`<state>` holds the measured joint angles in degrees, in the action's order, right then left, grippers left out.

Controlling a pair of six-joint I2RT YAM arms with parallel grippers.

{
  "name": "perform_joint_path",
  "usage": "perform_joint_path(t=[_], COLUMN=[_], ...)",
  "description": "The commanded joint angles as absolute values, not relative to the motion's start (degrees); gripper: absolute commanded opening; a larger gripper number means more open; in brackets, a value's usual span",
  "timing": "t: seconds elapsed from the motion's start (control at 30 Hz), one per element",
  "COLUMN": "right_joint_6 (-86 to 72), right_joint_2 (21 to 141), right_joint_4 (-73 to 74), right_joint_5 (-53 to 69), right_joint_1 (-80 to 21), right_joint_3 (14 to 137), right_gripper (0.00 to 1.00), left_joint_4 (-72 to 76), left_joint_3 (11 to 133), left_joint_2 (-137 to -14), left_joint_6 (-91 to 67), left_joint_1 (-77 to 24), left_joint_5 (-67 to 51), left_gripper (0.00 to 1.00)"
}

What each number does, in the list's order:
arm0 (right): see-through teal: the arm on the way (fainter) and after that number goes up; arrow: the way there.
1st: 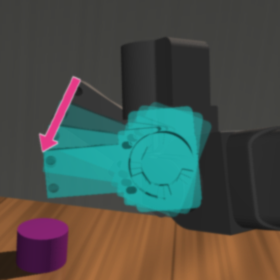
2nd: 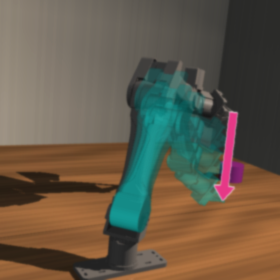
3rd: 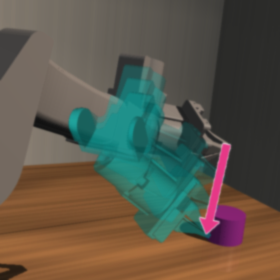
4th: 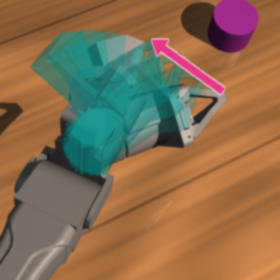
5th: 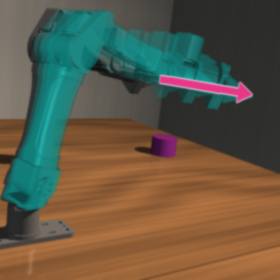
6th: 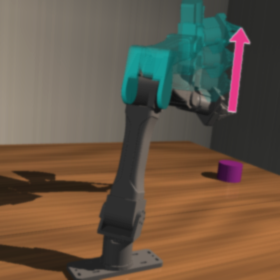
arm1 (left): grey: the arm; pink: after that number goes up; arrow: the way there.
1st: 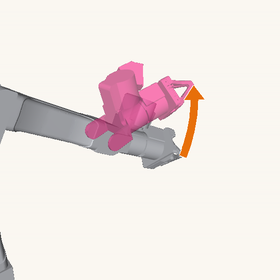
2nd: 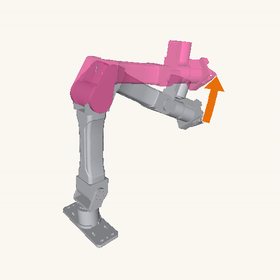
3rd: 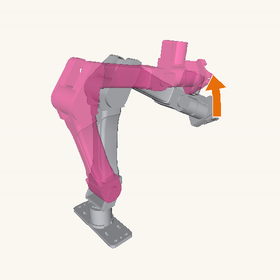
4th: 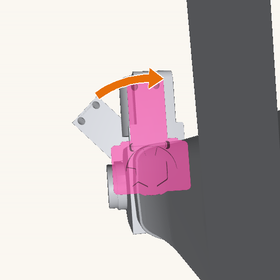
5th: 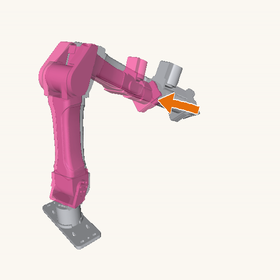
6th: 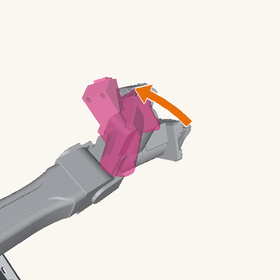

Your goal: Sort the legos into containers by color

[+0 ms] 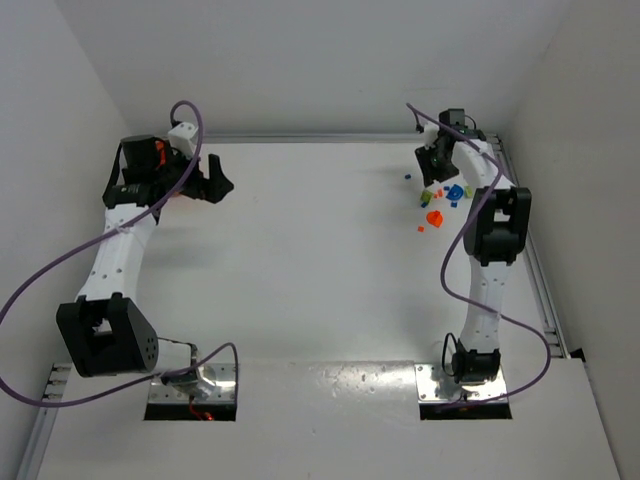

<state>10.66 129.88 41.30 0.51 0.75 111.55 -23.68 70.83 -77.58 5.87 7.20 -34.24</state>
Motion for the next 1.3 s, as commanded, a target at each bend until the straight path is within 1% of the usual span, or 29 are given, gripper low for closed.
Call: perform_joint_path(t=[0.0,0.37,0.53,0.57,0.6,0.63,0.7,0.73,0.83,1.0,1.13,1.27], right_joint_6=[13.7,14.2,14.9,14.9,14.9,13.7,10.7,9.1,3.7,-1.7,-4.5,-6.5], right_joint_2=[132.2,134.9,133.1,132.5,132.5,130.5,127.4,125.4,117.2,117.6,116.9,118.2], right_joint_4=[43.1,44.2,50.1,51.5,52.9,55.4,55.5,52.9,46.3,47.4,42.1,41.0], right_joint_5=[-0.4,2.5,10.6,12.1,14.8,16.1,17.7,17.7,17.7,15.7,11.9,7.7], right_joint_1=[1.2,1.8,1.8,1.8,1.8,1.8,1.8,1.1,-0.3,-1.4,-3.0,-4.1], right_joint_3=[116.2,117.4,117.4,117.4,117.4,116.2,112.5,106.9,97.1,96.6,92.5,91.2], right_gripper=[0.46,0.46,0.46,0.48,0.48,0.5,0.5,0.51,0.56,0.6,0.64,0.64], left_joint_4=[-22.9,-22.9,-22.9,-22.9,-22.9,-22.9,-22.2,-22.2,-20.7,-20.0,-19.5,-19.5], left_joint_3=[71.4,71.9,71.4,71.4,71.4,71.4,70.8,70.8,69.6,69.1,68.6,68.0], left_joint_2=[-78.8,-80.0,-80.0,-80.0,-80.0,-79.5,-78.9,-78.9,-78.4,-77.9,-77.3,-76.8], left_joint_6=[6.9,6.3,6.3,6.3,6.3,6.3,5.5,4.3,3.1,2.0,2.0,2.0], left_joint_1=[6.2,6.2,6.2,6.2,6.2,6.2,6.2,6.2,6.2,5.6,5.6,5.6], left_joint_5=[-36.4,-36.3,-36.3,-36.3,-36.3,-36.3,-34.6,-33.8,-31.6,-30.9,-29.8,-29.1], left_gripper=[0.99,0.99,0.99,0.99,0.99,0.99,0.99,0.99,0.99,0.99,0.99,0.99])
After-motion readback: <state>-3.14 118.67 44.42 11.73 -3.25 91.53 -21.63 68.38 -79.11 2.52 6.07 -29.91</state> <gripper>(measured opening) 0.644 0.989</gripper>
